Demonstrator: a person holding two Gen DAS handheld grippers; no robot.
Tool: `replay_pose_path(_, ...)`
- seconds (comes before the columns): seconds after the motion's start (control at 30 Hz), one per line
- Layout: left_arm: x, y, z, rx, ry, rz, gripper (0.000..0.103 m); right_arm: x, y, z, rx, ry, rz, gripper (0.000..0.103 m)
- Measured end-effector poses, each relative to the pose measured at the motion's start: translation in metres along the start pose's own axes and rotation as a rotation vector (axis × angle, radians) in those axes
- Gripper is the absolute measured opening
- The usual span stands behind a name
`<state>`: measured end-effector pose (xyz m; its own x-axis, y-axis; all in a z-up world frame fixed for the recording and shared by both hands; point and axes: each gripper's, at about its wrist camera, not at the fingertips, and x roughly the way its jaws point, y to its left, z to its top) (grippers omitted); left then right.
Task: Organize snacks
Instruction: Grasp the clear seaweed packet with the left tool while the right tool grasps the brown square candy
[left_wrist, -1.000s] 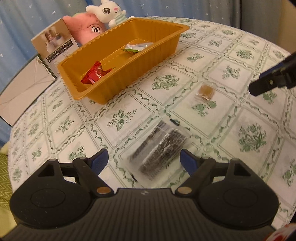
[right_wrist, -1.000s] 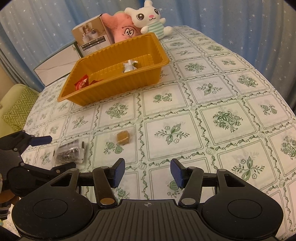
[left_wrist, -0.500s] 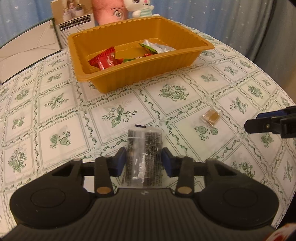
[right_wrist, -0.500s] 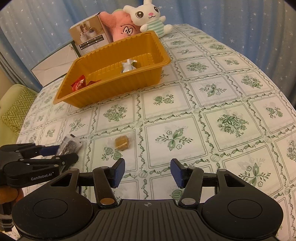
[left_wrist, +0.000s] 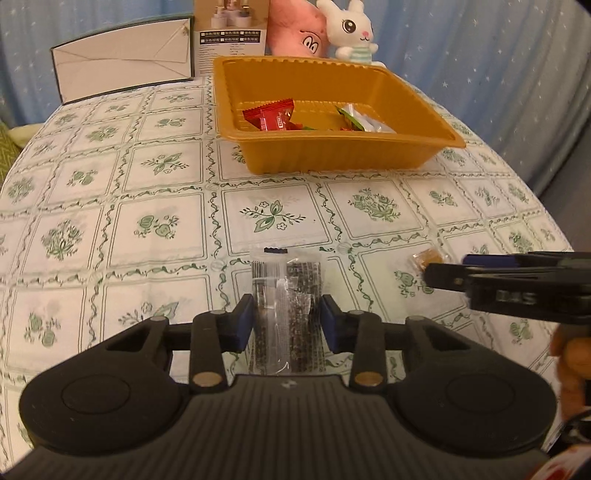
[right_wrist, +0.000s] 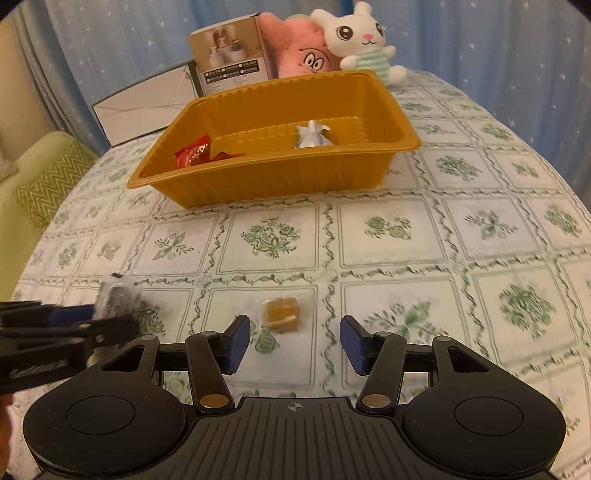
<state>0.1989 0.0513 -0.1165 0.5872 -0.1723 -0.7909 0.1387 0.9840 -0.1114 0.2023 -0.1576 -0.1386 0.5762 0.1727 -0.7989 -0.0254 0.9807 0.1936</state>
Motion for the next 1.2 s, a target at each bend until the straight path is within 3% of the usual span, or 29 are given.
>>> replay_pose_path(0.2,-0.002,-0.003,-0.007,-0.014,0.005,-0.007,0.034,0.01,0.01,0.001,-0.04,-0.03,0.002,0.055)
replay_pose_path(0.5,-0.003,-0.003,-0.006,-0.019,-0.001,-0.012,0.034,0.017,0.031,-0.01,-0.162,-0.071,-0.086,0.054)
replay_pose_path(0.57,-0.004,-0.004,-0.006,-0.019,-0.001,-0.014,0.034,0.017,0.031,-0.01,-0.16,-0.074,-0.091,0.052)
replay_pose_path(0.63,-0.004,-0.004,-0.006,-0.019,0.001,-0.016,0.034,0.016,0.03,-0.009,-0.168,-0.075,-0.09,0.043)
replay_pose_path(0.83,-0.007,-0.007,-0.01,-0.027,0.003,-0.022,0.034,0.012,0.029,-0.01,-0.18,-0.065,-0.09,0.036)
replay_pose_path(1.2,-0.024,-0.013,-0.011,-0.037,-0.016,-0.023,0.034,-0.018,0.027,-0.017,-0.153,-0.086,-0.086,0.034)
